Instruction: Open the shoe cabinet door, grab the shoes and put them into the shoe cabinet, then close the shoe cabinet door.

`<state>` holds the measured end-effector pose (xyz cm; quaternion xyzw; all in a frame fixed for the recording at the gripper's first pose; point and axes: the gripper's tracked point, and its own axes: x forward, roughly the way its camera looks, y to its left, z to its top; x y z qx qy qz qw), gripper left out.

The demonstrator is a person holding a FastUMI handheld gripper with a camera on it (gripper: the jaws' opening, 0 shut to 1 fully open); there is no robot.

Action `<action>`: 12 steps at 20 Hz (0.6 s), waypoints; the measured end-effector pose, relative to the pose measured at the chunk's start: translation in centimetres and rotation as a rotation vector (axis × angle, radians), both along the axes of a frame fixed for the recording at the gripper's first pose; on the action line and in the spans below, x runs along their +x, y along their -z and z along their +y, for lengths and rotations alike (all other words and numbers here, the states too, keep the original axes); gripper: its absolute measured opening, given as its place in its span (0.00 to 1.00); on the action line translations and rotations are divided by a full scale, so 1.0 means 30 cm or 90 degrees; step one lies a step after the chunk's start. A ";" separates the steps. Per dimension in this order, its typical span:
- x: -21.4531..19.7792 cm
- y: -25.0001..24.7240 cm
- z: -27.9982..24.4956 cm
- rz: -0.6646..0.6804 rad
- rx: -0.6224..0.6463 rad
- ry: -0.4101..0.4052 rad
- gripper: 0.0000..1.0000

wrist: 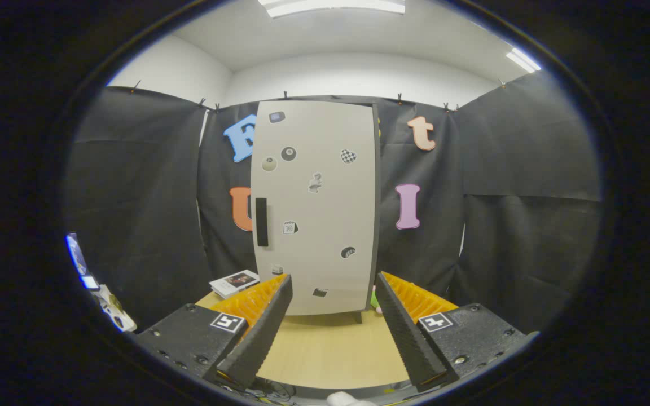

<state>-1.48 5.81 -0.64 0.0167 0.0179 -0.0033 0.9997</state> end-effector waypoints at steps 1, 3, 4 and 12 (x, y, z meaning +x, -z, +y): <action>-0.004 -0.003 -0.002 -0.002 0.000 0.001 0.97; -0.009 -0.006 -0.002 -0.002 0.000 0.003 0.97; -0.008 -0.006 0.000 -0.004 0.001 0.002 0.97; -0.016 -0.002 -0.017 -0.002 0.002 0.009 0.97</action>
